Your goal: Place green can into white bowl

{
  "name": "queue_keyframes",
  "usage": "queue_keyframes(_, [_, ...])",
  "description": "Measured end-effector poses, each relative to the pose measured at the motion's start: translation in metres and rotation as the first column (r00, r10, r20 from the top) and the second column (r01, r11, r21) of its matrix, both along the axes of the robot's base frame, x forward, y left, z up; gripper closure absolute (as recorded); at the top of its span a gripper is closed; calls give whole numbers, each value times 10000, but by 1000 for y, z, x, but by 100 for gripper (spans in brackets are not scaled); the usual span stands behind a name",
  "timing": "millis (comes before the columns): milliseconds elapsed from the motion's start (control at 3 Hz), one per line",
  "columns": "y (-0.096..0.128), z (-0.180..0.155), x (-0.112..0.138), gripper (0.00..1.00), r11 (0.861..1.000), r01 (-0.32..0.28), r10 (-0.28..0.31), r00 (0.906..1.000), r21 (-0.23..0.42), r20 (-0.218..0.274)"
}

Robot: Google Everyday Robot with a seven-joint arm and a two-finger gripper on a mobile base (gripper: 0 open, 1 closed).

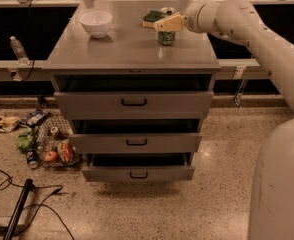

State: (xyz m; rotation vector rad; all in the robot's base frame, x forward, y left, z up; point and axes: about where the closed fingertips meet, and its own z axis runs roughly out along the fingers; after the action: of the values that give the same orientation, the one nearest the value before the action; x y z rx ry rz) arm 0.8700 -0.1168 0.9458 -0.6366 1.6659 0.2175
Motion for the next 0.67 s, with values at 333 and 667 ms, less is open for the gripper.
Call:
queue_keyframes(333, [-4,-1,25,0,9988,177,-176,9998,447,-26])
queue_keyframes(667, [5,-10,44,0,9954,111,-77,9993,948,-357])
